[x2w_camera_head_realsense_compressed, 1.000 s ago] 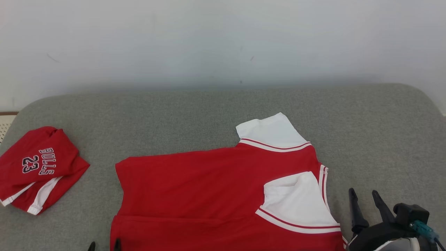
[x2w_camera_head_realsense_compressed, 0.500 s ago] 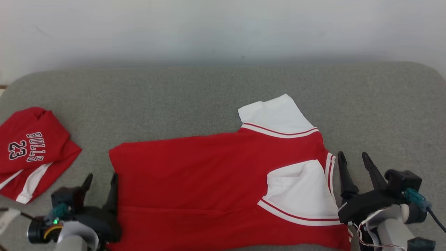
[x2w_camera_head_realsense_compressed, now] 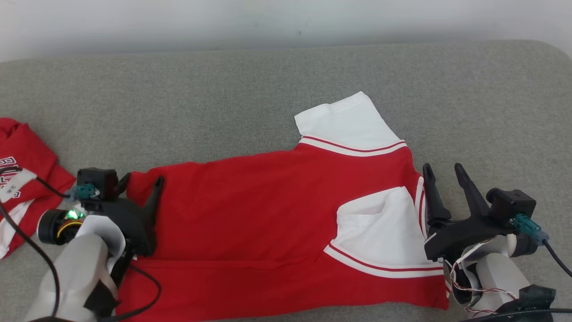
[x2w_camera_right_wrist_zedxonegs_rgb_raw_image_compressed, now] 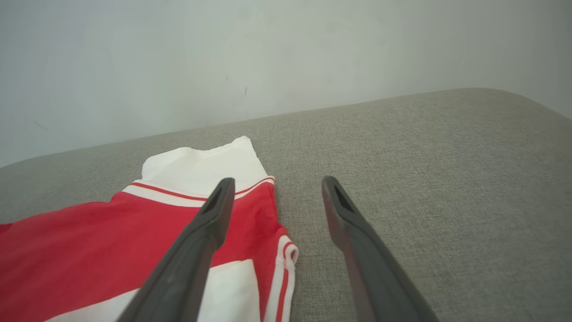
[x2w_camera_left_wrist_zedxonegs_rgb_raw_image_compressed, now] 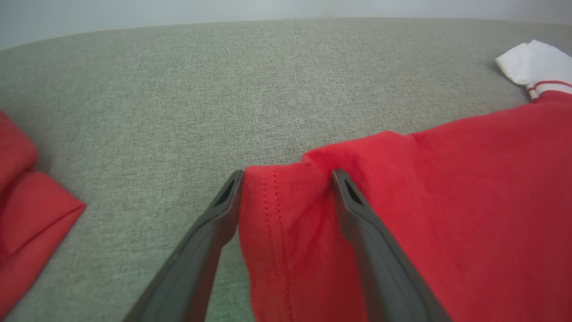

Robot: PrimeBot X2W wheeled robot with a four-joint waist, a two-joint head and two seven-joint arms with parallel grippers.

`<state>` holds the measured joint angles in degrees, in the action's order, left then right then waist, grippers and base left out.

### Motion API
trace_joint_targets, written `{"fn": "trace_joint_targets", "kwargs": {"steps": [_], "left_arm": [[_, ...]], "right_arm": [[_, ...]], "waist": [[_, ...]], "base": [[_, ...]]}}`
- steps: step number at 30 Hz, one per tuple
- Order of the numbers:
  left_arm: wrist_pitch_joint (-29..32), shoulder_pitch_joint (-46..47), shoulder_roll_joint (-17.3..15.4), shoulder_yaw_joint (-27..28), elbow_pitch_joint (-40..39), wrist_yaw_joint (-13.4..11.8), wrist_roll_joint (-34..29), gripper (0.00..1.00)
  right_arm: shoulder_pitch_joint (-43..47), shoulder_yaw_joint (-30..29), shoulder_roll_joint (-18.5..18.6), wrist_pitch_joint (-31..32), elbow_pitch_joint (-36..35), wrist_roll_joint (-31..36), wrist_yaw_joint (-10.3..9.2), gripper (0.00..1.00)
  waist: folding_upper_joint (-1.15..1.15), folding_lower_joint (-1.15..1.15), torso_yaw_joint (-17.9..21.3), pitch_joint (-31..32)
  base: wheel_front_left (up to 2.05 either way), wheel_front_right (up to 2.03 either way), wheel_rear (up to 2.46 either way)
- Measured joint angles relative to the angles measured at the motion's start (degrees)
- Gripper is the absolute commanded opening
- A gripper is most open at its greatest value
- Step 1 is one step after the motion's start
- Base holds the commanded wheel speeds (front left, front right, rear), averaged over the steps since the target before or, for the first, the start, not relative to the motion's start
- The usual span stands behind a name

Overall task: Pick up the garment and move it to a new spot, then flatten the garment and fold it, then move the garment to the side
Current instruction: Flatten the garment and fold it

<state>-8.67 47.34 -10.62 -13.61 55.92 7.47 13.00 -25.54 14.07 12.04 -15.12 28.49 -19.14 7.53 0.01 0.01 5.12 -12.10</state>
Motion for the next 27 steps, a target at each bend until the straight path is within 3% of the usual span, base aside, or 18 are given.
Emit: {"fn": "trace_joint_targets", "kwargs": {"steps": [6, 12, 17, 27], "left_arm": [[7.2, 1.4, -5.8, -12.8, -4.9, 0.0, 15.2, 1.00], [9.8, 2.0, -11.5, -19.9, -9.1, 0.0, 25.7, 1.00], [10.6, 2.8, -14.3, -23.7, -8.9, 0.0, 30.5, 1.00], [10.5, 4.6, -14.4, -29.6, -7.6, 0.0, 34.7, 1.00]], "right_arm": [[-0.3, 0.1, -1.0, 0.0, 0.1, -0.2, 0.00, 1.00], [-0.3, -0.3, -1.5, 0.0, 0.1, -0.4, 0.00, 1.00], [-0.3, -0.5, -1.5, 0.0, 0.0, -0.5, 0.00, 1.00], [-1.2, -0.4, -1.5, 0.0, -0.3, -0.6, 0.00, 1.00]], "waist": [[0.00, 0.00, 0.1, -0.9], [0.00, -0.01, 0.2, -1.5], [0.00, -0.01, 0.4, -2.0], [0.00, -0.01, 0.8, -3.3]], "base": [[0.00, 0.00, 0.00], [0.00, 0.00, 0.00], [0.00, 0.00, 0.00], [0.00, 0.00, 0.00]]}}
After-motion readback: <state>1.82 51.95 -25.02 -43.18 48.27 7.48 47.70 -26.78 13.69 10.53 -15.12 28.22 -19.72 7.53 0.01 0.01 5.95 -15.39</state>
